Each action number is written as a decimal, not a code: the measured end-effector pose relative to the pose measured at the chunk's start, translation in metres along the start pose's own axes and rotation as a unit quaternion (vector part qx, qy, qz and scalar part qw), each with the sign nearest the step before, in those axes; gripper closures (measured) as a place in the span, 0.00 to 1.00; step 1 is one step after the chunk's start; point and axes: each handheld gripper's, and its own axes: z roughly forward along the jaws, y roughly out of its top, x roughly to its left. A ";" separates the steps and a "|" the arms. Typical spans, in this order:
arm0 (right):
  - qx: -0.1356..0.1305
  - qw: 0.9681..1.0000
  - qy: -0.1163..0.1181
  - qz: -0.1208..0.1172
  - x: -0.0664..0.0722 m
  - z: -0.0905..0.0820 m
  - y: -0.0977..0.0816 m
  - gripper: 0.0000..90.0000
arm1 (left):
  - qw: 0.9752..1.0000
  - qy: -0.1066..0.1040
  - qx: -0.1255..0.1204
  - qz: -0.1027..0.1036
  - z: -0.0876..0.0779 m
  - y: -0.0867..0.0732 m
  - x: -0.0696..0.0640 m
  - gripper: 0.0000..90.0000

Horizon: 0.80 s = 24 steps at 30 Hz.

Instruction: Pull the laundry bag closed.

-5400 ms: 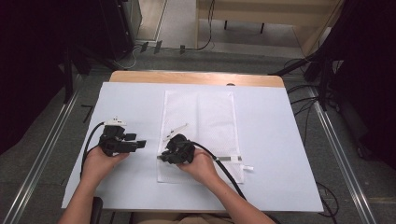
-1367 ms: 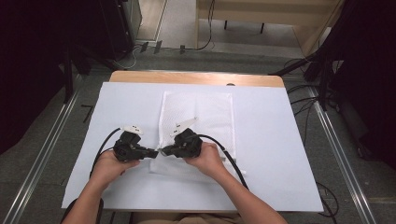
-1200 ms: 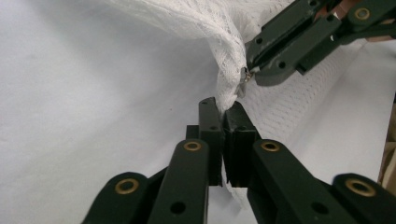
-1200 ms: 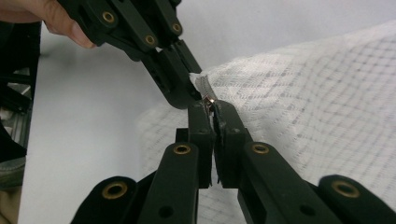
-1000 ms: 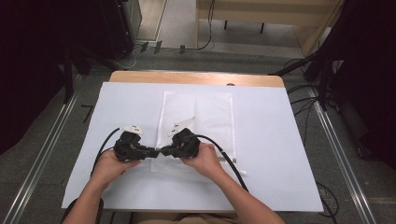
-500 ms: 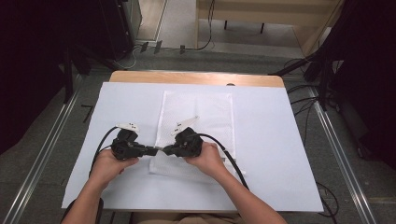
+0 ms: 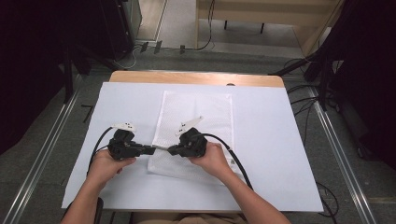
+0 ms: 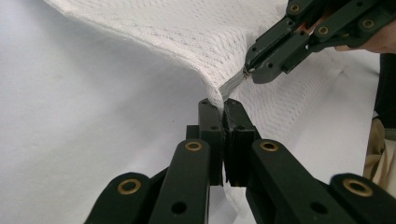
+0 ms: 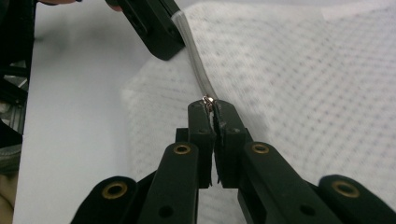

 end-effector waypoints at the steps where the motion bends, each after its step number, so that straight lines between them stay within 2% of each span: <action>1: 0.000 1.000 0.002 0.005 -0.001 -0.001 -0.001 0.98 | 1.000 -0.004 0.001 0.004 0.000 0.000 0.000 0.99; 2: 0.001 1.000 0.003 0.003 -0.001 -0.002 -0.002 0.98 | 1.000 -0.003 0.000 0.011 0.001 0.000 -0.001 0.99; 6: 0.000 1.000 0.002 -0.003 -0.001 -0.005 -0.004 0.98 | 1.000 0.001 -0.003 0.018 0.002 0.000 -0.003 0.99; 11: 0.000 1.000 0.003 -0.001 -0.006 -0.009 -0.008 0.98 | 1.000 -0.003 -0.008 0.015 0.002 -0.001 -0.003 0.99; 13: 0.001 1.000 0.003 0.000 -0.005 -0.010 -0.009 0.98 | 1.000 -0.001 -0.006 0.023 0.003 -0.001 -0.004 0.98; 19: 0.008 1.000 0.002 -0.016 -0.002 -0.013 -0.008 0.98 | 0.999 -0.001 -0.012 0.032 0.003 -0.001 -0.006 0.98; 24: 0.003 1.000 0.003 -0.019 -0.002 -0.015 -0.009 0.98 | 1.000 -0.003 -0.012 0.028 0.003 -0.001 -0.006 0.98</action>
